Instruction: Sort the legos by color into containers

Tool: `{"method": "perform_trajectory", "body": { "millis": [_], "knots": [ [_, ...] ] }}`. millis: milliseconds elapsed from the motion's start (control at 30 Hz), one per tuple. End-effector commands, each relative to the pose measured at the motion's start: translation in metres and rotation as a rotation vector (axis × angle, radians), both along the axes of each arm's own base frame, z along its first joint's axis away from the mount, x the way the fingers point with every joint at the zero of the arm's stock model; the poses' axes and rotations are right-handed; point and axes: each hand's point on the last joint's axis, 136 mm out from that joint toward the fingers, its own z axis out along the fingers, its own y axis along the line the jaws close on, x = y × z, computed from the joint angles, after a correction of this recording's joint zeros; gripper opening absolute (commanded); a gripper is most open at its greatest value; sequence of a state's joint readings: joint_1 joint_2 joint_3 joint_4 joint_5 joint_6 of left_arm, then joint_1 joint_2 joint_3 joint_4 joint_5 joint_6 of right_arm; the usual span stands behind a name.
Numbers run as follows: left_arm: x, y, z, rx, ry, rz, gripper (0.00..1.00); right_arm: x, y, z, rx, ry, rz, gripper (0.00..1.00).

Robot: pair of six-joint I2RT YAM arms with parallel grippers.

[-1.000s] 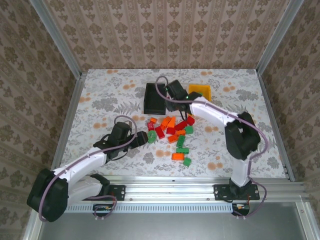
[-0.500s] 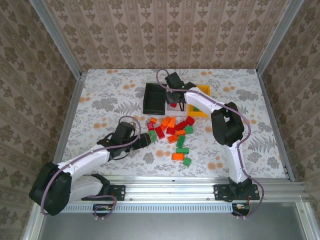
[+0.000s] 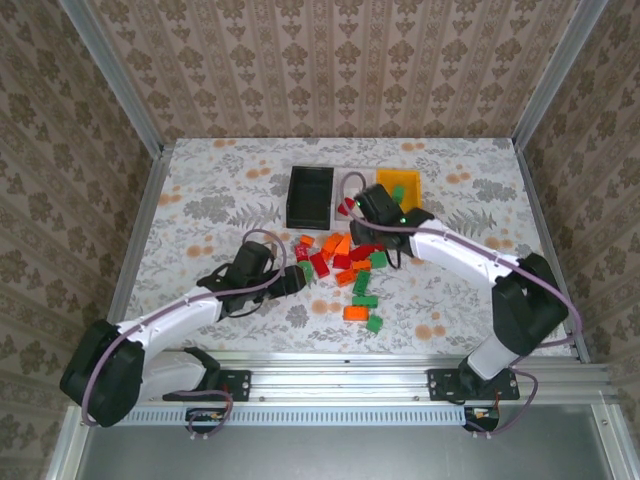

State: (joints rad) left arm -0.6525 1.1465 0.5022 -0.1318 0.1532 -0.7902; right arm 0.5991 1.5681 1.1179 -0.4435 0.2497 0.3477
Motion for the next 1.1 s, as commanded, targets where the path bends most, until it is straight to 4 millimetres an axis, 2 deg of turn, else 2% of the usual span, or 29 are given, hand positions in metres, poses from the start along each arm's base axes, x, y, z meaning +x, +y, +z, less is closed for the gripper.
{"method": "perform_trajectory", "body": {
  "millis": [0, 100, 167, 267, 367, 867, 1067],
  "knots": [
    [0.002, -0.007, 0.014, -0.037, -0.040, 0.005, 0.85, -0.029, -0.010, -0.037, 0.011, 0.122, -0.006, 0.64],
    [0.003, -0.014, 0.026, -0.061, -0.091, 0.021, 0.84, -0.035, -0.012, -0.055, 0.003, 0.170, -0.001, 0.63],
    [0.002, -0.018, 0.029, -0.057, -0.099, 0.015, 0.84, -0.033, -0.018, -0.064, -0.021, 0.174, -0.020, 0.61],
    [-0.002, -0.021, 0.027, -0.038, -0.088, -0.001, 0.84, -0.026, -0.031, -0.076, -0.069, 0.184, -0.048, 0.58],
    [-0.006, -0.022, 0.022, -0.028, -0.078, -0.004, 0.84, -0.022, -0.033, -0.087, -0.087, 0.206, -0.047, 0.57],
    [-0.006, -0.021, 0.025, -0.007, -0.091, -0.008, 0.85, -0.021, -0.016, -0.103, -0.033, 0.244, -0.030, 0.61],
    [-0.007, -0.020, 0.021, 0.000, -0.085, -0.008, 0.86, -0.012, -0.020, -0.104, -0.047, 0.229, -0.051, 0.59]
  ]
}}
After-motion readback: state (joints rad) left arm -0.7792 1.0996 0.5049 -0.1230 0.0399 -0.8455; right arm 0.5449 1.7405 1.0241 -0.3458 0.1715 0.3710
